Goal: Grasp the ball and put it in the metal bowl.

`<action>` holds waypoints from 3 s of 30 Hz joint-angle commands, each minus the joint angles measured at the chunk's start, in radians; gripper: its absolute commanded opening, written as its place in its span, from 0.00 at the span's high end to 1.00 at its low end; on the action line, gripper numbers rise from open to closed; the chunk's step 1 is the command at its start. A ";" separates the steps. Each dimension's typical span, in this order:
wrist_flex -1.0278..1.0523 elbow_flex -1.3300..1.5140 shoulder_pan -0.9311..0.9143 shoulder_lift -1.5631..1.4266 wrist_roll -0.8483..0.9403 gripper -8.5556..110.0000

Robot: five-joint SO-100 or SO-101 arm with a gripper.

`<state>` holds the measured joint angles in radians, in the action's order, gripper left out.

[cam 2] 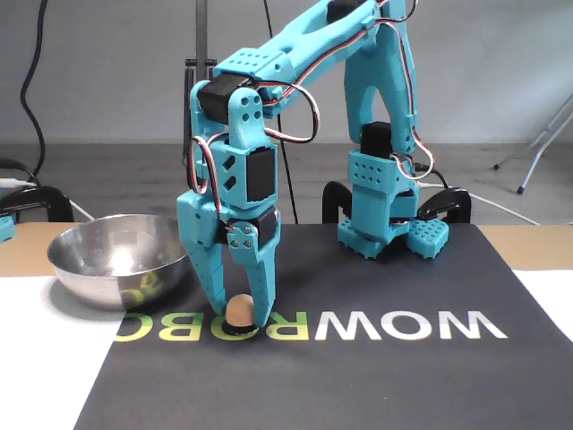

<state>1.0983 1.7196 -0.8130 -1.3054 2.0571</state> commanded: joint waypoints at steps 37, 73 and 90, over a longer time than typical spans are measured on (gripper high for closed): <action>-0.005 -0.034 0.000 0.043 -0.008 0.74; 0.009 -0.037 0.112 -0.347 -0.960 0.74; 0.009 -0.040 -0.012 -0.351 -0.973 0.74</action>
<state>1.1106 1.7073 -0.8069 -1.6030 1.0907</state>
